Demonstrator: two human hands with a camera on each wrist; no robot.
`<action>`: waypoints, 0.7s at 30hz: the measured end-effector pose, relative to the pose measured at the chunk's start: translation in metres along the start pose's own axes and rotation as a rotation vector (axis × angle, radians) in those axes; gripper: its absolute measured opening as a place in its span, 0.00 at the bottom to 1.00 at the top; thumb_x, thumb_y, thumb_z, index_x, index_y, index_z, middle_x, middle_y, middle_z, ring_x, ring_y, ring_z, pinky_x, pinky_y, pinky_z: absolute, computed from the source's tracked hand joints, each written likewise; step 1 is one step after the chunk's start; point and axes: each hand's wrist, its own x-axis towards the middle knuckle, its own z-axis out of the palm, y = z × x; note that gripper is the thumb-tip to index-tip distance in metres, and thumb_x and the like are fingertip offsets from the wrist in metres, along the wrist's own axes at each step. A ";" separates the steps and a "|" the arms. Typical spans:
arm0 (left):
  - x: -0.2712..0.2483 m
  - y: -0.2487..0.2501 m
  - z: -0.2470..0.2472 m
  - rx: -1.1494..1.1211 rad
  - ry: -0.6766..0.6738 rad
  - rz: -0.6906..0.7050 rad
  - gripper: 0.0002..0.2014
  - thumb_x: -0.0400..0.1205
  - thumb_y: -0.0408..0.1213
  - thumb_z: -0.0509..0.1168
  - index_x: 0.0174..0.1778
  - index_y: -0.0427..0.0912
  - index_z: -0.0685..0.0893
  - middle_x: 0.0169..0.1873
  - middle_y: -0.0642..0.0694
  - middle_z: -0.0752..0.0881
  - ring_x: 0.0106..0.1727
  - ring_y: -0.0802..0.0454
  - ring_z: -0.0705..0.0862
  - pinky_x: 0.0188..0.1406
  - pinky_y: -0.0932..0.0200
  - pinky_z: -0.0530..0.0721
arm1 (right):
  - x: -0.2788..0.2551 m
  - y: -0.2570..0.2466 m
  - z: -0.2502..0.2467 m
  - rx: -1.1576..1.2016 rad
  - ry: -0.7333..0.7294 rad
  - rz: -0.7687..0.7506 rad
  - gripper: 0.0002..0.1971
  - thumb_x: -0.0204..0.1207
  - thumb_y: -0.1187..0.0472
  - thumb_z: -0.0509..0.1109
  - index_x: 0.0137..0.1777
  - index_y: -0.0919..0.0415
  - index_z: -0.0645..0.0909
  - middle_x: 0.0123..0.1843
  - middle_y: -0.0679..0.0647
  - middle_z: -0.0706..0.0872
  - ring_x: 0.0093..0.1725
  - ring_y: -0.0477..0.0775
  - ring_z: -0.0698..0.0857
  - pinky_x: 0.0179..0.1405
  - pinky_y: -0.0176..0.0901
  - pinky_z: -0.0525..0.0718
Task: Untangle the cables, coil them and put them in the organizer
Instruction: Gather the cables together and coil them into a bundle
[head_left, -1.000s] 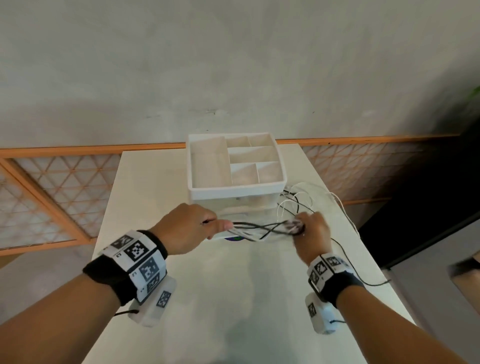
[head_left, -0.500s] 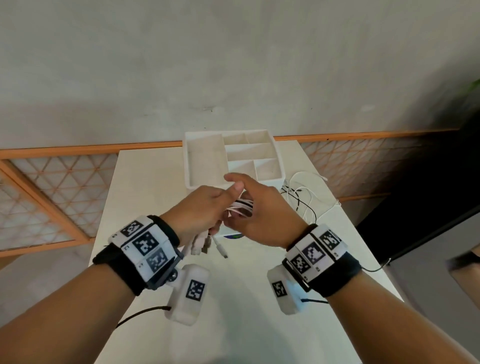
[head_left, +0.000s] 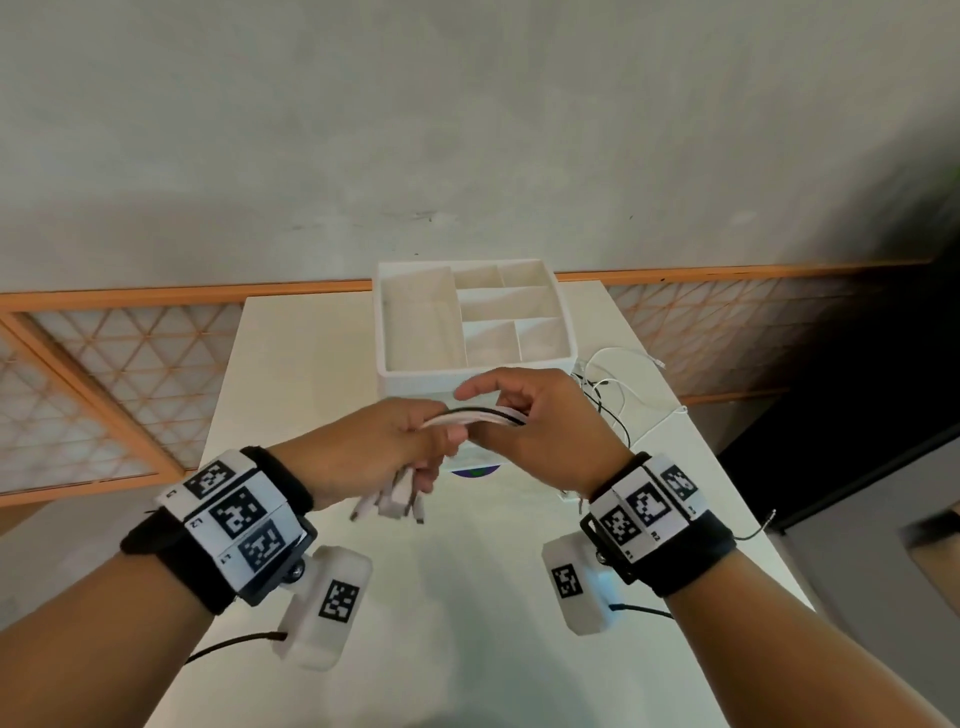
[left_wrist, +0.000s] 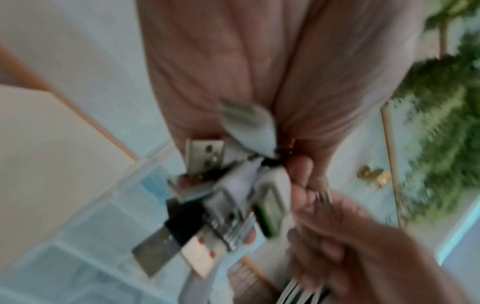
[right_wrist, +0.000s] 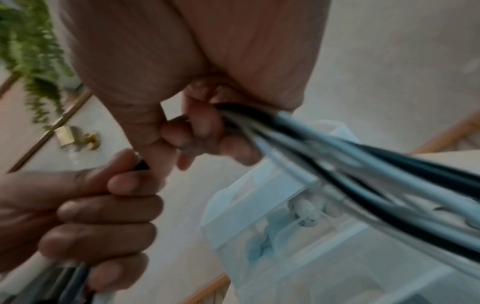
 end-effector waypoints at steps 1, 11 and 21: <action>-0.001 0.000 -0.004 -0.104 0.043 0.012 0.13 0.84 0.48 0.66 0.39 0.44 0.85 0.26 0.45 0.77 0.27 0.52 0.78 0.40 0.50 0.75 | -0.001 0.003 -0.005 0.007 -0.010 0.024 0.08 0.73 0.56 0.81 0.47 0.58 0.89 0.25 0.44 0.79 0.24 0.45 0.74 0.29 0.37 0.74; 0.025 0.018 0.021 -0.548 0.667 -0.114 0.23 0.89 0.55 0.51 0.38 0.44 0.78 0.23 0.50 0.70 0.22 0.53 0.70 0.31 0.55 0.70 | -0.015 -0.007 0.005 0.199 0.289 -0.139 0.14 0.88 0.56 0.63 0.68 0.51 0.84 0.35 0.30 0.86 0.36 0.32 0.84 0.41 0.26 0.80; 0.004 0.027 0.037 -0.673 0.003 0.023 0.55 0.66 0.80 0.33 0.59 0.35 0.82 0.40 0.38 0.86 0.39 0.47 0.89 0.31 0.59 0.86 | -0.021 -0.019 0.047 -0.159 0.274 -0.320 0.23 0.89 0.54 0.59 0.82 0.55 0.72 0.53 0.54 0.89 0.46 0.51 0.87 0.44 0.49 0.86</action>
